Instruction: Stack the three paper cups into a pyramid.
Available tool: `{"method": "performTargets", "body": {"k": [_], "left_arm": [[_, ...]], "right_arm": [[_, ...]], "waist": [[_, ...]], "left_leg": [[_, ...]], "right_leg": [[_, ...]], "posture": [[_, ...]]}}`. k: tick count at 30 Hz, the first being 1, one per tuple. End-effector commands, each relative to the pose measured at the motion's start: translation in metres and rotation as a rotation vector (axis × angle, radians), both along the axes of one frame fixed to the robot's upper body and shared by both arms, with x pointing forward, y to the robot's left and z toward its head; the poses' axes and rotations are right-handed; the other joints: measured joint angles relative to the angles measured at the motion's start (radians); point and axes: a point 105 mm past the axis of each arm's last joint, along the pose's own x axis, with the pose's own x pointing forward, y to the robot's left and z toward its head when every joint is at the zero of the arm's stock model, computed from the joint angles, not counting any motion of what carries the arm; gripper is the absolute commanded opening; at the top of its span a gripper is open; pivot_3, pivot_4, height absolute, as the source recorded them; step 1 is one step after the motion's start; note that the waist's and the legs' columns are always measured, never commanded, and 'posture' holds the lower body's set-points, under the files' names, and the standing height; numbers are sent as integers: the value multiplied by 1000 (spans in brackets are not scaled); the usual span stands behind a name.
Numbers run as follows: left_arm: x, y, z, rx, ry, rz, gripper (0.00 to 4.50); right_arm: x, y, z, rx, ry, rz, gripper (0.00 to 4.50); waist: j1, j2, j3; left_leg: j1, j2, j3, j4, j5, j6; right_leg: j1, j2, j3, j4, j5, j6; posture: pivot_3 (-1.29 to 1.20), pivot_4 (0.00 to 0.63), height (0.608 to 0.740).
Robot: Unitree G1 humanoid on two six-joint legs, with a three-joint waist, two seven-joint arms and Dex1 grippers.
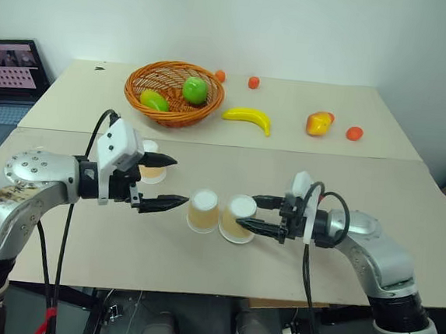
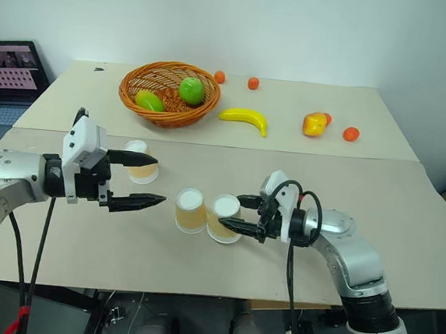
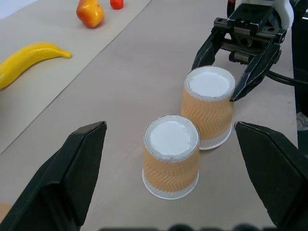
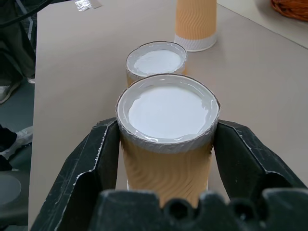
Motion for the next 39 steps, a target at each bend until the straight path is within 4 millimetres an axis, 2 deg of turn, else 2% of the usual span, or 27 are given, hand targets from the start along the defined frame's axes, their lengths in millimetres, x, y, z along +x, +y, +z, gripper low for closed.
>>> {"method": "performTargets", "body": {"k": [1, 5, 7, 10, 11, 18, 23, 25, 27, 29, 31, 33, 35, 39], "left_arm": [[-1, -3, 9, 8, -40, -16, 4500], [-2, -3, 11, 13, -41, -18, 4500], [-1, -2, 12, 16, -43, -18, 4500], [-1, -2, 13, 15, -45, -17, 4500], [-1, -3, 13, 14, -45, -19, 4500], [1, -5, 13, 6, -47, -24, 4500], [2, -7, 9, -9, -36, -30, 4500], [2, -7, 8, -10, -33, -32, 4500], [4, -6, 7, -29, -25, -22, 4500], [7, -3, 6, -56, -17, 0, 4500], [12, 5, 6, -80, -24, 54, 4500], [19, 16, 10, -120, -35, 132, 4500], [22, 28, 13, -136, -58, 187, 4500], [25, 56, 22, -198, -102, 325, 4500]], "right_arm": [[3, 5, 7, 2, -69, 16, 2709], [7, 7, 7, 5, -78, 21, 2709], [10, 7, 7, 3, -84, 23, 3657], [12, 7, 7, 2, -89, 24, 4412], [14, 7, 7, -3, -95, 24, 4473], [14, 6, 15, 13, -93, 37, 4473], [-5, -9, 55, 117, -38, 73, 4473], [-8, -11, 63, 126, -31, 75, 4473], [-22, -17, 86, 167, -25, 113, 4473], [-31, -20, 99, 170, -26, 132, 4473], [-23, -24, 101, 94, -83, 70, 4473], [-5, -29, 101, 18, -172, -24, 4473], [7, -31, 106, 17, -222, -75, 4473], [19, -30, 114, 49, -251, -110, 4473]], "waist": [[0, 0, 0], [-1, 0, 0], [-1, 0, 0], [0, 0, 0], [0, 0, 0], [-1, 0, 0], [2, 0, 0], [4, 0, 0], [4, 0, 0], [4, 0, 0], [0, 0, 0], [-2, -1, 0], [-4, -1, 0], [-3, -1, 1]], "left_leg": [[0, 0, 0, 0, 0, 0], [0, 0, 0, 0, 0, 0], [0, 0, 0, 0, 0, 0], [0, 0, 0, 0, 0, 0], [0, 0, 0, 0, 0, 0], [0, 0, 0, 0, 0, 0], [-1, 0, 0, 0, 0, 0], [-1, 0, 0, 0, 0, 0], [-1, 0, 0, 0, 0, 0], [-1, 0, 0, 0, 0, 0], [-1, 0, 0, 0, 0, 0], [0, 0, 0, 0, 0, 0], [1, 1, 0, 0, 0, 0], [-1, 1, 0, 0, 0, 0]], "right_leg": [[0, 0, 0, 0, 0, 0], [0, 0, 0, 0, 0, 0], [0, 0, 0, 0, 0, 0], [0, 0, 0, 0, 0, 0], [0, 0, 0, 0, 0, 0], [0, 0, 0, 0, 0, 0], [-1, 0, 0, 0, 1, -1], [0, 0, 0, 0, 1, -1], [0, 0, 0, -1, 1, -1], [0, 0, 0, -1, 0, -1], [0, 0, 0, 0, 0, -1], [0, 0, 0, 0, 0, 0], [0, 1, 0, 0, 0, 0], [-1, 1, 0, 0, 0, 0]], "posture": [[0, 150, 735], [0, 150, 735], [0, 150, 735], [0, 150, 735], [0, 150, 735], [0, 150, 735], [0, 150, 735], [0, 150, 735], [0, 150, 735], [0, 150, 735], [0, 150, 735], [0, 150, 735], [0, 150, 735], [0, 150, 735]]}}
